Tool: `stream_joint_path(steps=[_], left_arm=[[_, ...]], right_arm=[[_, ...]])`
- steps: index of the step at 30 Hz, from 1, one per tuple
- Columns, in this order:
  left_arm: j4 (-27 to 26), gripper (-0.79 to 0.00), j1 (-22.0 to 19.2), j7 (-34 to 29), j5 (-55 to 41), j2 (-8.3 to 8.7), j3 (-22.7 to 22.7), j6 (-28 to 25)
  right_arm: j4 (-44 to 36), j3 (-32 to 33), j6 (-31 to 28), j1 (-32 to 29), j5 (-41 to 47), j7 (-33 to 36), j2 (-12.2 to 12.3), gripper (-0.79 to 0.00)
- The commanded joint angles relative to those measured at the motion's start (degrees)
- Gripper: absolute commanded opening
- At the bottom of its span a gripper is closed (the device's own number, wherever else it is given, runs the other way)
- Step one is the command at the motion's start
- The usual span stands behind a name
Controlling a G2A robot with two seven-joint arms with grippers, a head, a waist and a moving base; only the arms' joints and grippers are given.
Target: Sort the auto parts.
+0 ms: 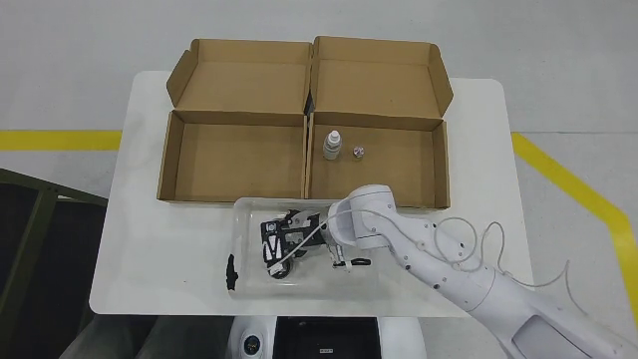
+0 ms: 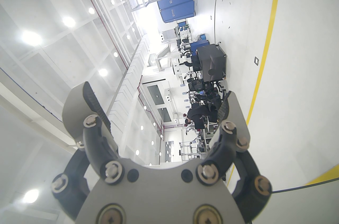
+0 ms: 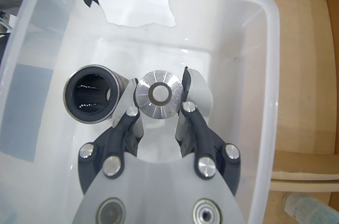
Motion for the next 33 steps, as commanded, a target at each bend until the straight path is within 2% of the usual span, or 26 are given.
stream_joint_path(steps=[1, 17, 33], left_arm=[[0.0, 0.0, 0.0, 0.0, 0.0, 0.0, 0.0, 0.0], [0.0, 0.0, 0.0, 0.0, 0.0, 0.0, 0.0, 0.0], [0.0, 0.0, 0.0, 0.0, 0.0, 0.0, 0.0, 0.0]], right_arm=[[-1.1, 1.0, -0.6, -0.6, 0.3, -0.4, 0.4, -0.785], [-10.5, 9.2, -2.2, -4.3, 3.0, -6.4, 2.4, -0.785], [-12.2, 13.6, 0.0, -2.9, 5.0, -13.5, 2.1, -0.785]])
